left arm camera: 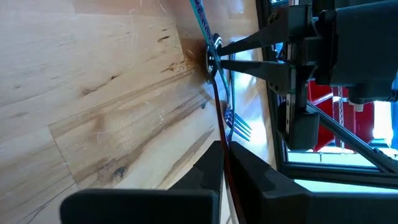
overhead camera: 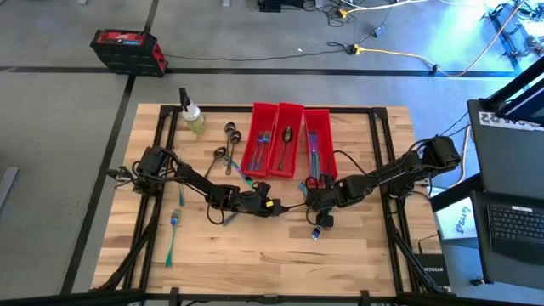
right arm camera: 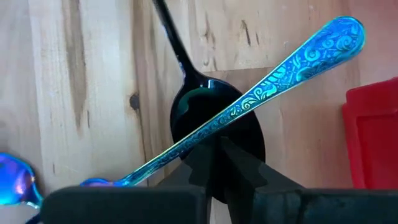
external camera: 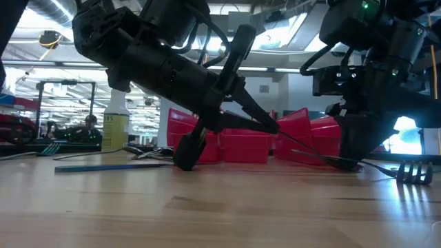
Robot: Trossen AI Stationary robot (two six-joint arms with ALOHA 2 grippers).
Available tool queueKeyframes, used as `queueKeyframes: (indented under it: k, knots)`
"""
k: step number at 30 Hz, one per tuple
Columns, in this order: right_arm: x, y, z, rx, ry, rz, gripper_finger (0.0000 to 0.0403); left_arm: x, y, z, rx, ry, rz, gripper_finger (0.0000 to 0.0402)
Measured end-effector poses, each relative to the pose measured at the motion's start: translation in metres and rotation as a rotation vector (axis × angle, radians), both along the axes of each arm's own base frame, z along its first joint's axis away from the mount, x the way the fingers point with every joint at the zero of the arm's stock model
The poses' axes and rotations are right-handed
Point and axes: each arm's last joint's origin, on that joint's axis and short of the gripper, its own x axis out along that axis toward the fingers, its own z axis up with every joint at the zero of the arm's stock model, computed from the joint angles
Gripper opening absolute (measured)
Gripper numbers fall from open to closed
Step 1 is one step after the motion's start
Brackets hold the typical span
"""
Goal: Sort silverware
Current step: Put the black spoon into the middle red silverware bin
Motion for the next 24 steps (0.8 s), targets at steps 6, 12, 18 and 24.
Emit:
queueKeyframes:
  k: [6,12,18,24]
  knots:
    - [0.002,0.002,0.023,0.034,-0.039,0.006,0.0053,0.001,-0.001,0.002,0.017,-0.031,-0.014,0.0000]
    - [0.000,0.001,0.043,0.083,-0.118,-0.044,0.0112,0.001,-0.003,0.003,0.010,-0.043,-0.026,0.0000]
    - [-0.008,-0.003,0.078,0.098,-0.305,-0.063,0.0157,0.000,-0.012,0.007,-0.019,-0.098,-0.021,0.0000]
    - [-0.027,-0.010,0.111,0.095,-0.450,-0.101,0.0163,-0.001,-0.021,0.007,-0.062,-0.097,-0.034,0.0000]
